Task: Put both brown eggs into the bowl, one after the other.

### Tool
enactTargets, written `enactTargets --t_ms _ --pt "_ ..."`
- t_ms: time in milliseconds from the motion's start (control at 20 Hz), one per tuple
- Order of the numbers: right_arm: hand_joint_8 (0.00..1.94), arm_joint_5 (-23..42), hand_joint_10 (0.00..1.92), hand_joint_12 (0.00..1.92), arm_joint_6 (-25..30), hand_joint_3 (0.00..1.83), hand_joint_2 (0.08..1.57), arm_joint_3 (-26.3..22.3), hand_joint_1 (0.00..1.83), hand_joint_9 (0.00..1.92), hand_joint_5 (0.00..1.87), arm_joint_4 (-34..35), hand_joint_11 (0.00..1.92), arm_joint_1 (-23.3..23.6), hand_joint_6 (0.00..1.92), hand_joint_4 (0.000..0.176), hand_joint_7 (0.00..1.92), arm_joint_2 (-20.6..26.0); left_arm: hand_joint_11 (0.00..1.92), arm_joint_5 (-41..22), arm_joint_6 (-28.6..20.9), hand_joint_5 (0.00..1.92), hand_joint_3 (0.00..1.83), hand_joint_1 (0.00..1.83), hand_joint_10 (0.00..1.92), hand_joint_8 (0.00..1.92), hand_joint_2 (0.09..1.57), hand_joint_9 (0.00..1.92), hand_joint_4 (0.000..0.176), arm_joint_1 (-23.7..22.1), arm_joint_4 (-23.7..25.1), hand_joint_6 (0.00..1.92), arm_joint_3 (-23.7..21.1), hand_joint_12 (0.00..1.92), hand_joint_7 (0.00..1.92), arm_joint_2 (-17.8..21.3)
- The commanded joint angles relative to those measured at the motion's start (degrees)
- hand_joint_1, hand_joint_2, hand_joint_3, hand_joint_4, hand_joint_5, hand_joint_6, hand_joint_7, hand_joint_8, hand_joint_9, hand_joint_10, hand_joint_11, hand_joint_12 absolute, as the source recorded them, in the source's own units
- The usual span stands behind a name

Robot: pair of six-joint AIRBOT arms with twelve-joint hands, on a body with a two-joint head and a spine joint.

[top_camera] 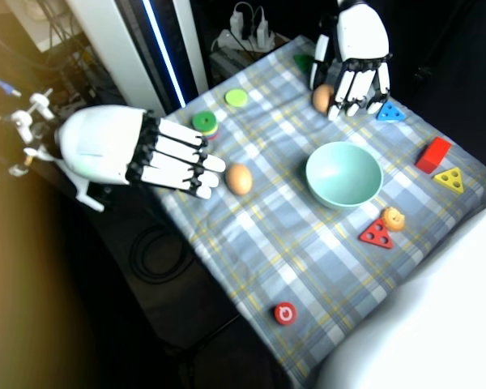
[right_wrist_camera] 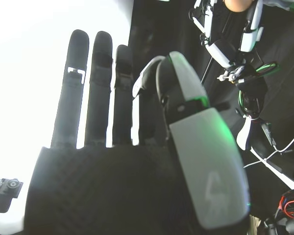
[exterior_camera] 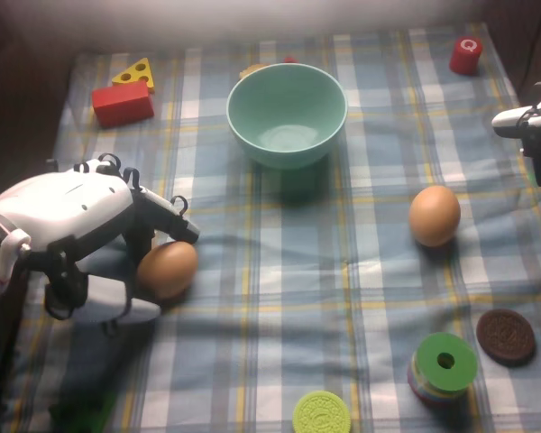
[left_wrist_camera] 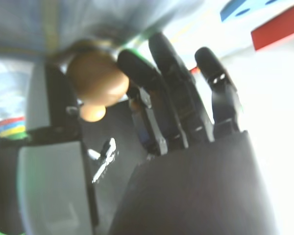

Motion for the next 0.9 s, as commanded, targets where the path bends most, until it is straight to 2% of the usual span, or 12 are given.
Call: enactTargets --t_ms 0,150,200,250,300,500,600,650,700,750,800,850 --pt "0.0 6.7 0.0 0.71 0.2 0.0 1.35 0.2 0.98 0.74 0.57 1.5 0.47 0.7 1.58 0.0 0.7 0.4 0.01 -4.6 -0.1 0.81 0.0 1.09 0.92 1.18 1.02 0.58 0.119 -0.7 0.8 0.0 0.2 1.17 0.75 -0.4" --pt "0.0 6.7 0.0 0.72 0.2 0.0 1.35 0.2 0.98 0.73 0.57 1.7 0.45 0.6 1.58 0.0 0.69 0.4 0.0 -4.7 -0.1 0.85 0.0 1.04 1.22 1.37 1.01 0.52 0.114 -0.8 0.2 0.0 0.4 1.26 0.73 -0.7" --pt "0.0 6.7 0.01 0.74 0.2 0.0 1.35 0.2 0.99 0.74 0.57 1.7 0.46 0.5 1.58 0.0 0.69 0.4 0.02 -4.8 -0.1 0.91 0.0 1.06 1.31 1.44 0.99 0.53 0.092 -0.8 -0.1 0.01 0.4 1.28 0.76 -0.7" --pt "0.0 6.7 0.01 0.74 0.2 0.0 1.35 0.2 0.99 0.75 0.57 1.8 0.46 0.5 1.58 0.0 0.69 0.4 0.05 -5.2 -0.1 1.09 0.0 1.07 1.35 1.41 1.03 0.55 0.159 -0.8 -0.5 0.56 0.4 1.33 0.8 -0.7" --pt "0.0 6.7 0.01 0.74 0.2 0.0 1.35 0.2 0.98 0.75 0.58 1.9 0.46 0.4 1.57 0.0 0.7 0.4 0.03 -5.9 -0.1 1.07 0.0 1.05 1.38 1.48 1.06 0.53 0.173 -0.8 -1.3 0.78 0.5 1.34 0.79 -0.7" --pt "0.0 6.7 0.01 0.75 0.2 0.0 1.35 0.2 0.97 0.76 0.58 2.1 0.47 0.2 1.57 0.0 0.71 0.4 0.04 -7.9 -0.3 1.04 0.0 1.03 1.31 1.38 1.08 0.56 0.176 -2.9 -2.0 0.86 1.3 1.22 0.82 -0.7" --pt "0.0 6.7 0.01 0.76 0.2 0.0 1.35 0.2 0.96 0.77 0.57 2.2 0.48 0.2 1.58 0.0 0.72 0.4 0.09 -9.7 -1.8 1.11 0.0 1.05 1.2 1.26 1.05 0.65 0.176 -5.0 -1.4 0.76 1.9 1.15 0.88 -0.7" --pt "0.0 6.7 0.0 0.75 0.2 0.0 1.36 0.2 0.95 0.75 0.56 2.3 0.47 0.2 1.59 0.0 0.7 0.4 0.06 -10.3 -1.9 1.06 0.0 1.04 1.19 1.23 1.07 0.64 0.176 -5.7 -1.1 0.84 2.1 1.18 0.86 -0.7" --pt "0.0 6.7 0.0 0.74 0.2 0.0 1.35 0.2 0.97 0.75 0.57 2.4 0.45 0.1 1.58 0.0 0.71 0.4 0.02 -10.8 -1.9 1.03 0.0 1.02 1.21 1.22 1.08 0.59 0.176 -7.5 -0.9 0.89 2.8 1.18 0.86 -1.1" --pt "0.0 6.7 0.01 0.75 0.2 0.0 1.35 0.3 0.97 0.76 0.57 2.5 0.47 -0.1 1.58 0.0 0.72 0.3 0.04 -10.6 -1.9 1.04 0.0 1.03 1.12 1.14 1.08 0.62 0.176 -10.7 -0.6 0.87 4.6 1.02 0.87 -2.4" --pt "0.0 6.7 0.01 0.75 0.2 0.0 1.35 0.3 0.97 0.76 0.57 2.5 0.47 -0.1 1.58 0.0 0.72 0.3 0.04 -10.4 -1.9 1.04 0.0 1.03 1.12 1.14 1.08 0.62 0.176 -11.2 -0.6 0.87 5.0 1.02 0.87 -2.8" --pt "0.0 6.7 0.01 0.76 0.2 0.0 1.35 0.4 0.98 0.79 0.58 2.5 0.49 -0.1 1.57 0.0 0.73 0.2 0.08 -8.6 -1.9 1.04 0.0 1.03 1.12 1.17 1.08 0.63 0.176 -14.7 -0.5 0.87 7.6 0.96 0.86 -5.0"
